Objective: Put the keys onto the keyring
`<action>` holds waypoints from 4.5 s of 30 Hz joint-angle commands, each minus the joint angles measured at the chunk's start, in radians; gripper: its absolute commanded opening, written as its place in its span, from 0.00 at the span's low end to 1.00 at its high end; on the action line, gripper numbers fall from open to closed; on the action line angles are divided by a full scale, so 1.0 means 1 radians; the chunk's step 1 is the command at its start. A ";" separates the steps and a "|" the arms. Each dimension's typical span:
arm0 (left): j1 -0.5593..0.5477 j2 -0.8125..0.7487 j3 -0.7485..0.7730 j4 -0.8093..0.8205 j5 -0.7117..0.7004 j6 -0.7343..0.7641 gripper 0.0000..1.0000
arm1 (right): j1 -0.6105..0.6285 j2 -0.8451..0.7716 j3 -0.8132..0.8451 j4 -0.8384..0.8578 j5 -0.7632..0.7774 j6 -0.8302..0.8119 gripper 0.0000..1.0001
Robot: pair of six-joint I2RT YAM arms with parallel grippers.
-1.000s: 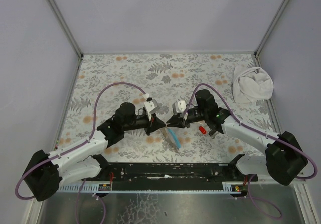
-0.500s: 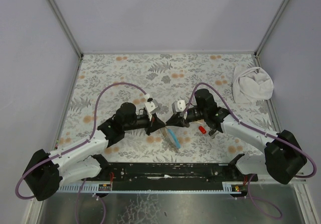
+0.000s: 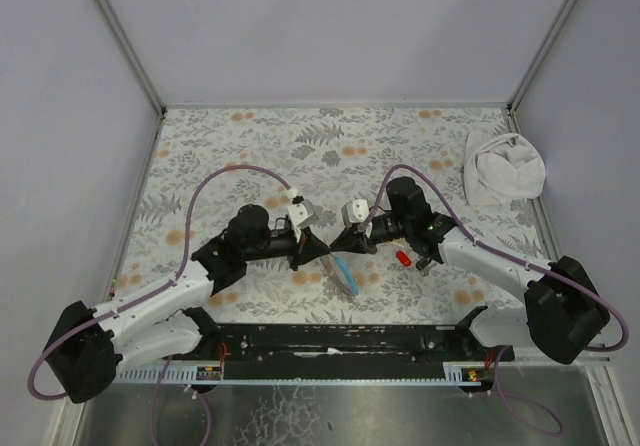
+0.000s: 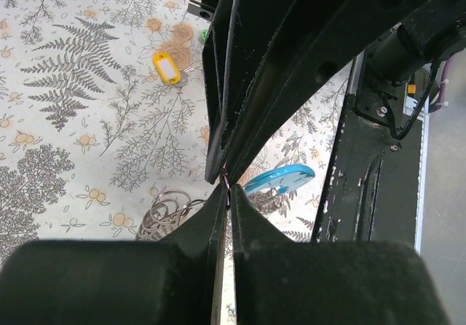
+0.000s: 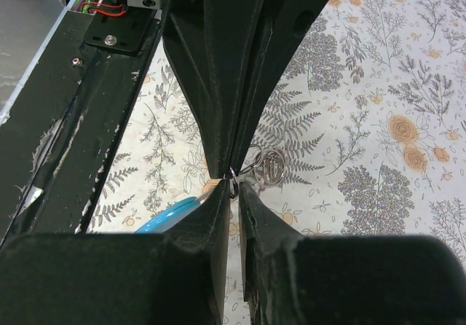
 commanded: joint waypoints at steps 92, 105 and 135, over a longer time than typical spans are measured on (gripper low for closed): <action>0.090 -0.186 -0.263 0.503 0.143 -0.148 0.22 | 0.003 0.058 -0.165 0.849 -0.173 0.523 0.00; 0.090 -0.145 -0.255 0.521 0.146 -0.156 0.11 | 0.003 0.073 -0.162 0.880 -0.179 0.551 0.00; 0.091 -0.099 -0.191 0.356 0.059 -0.122 0.00 | 0.002 -0.316 -0.198 0.148 0.774 0.632 0.77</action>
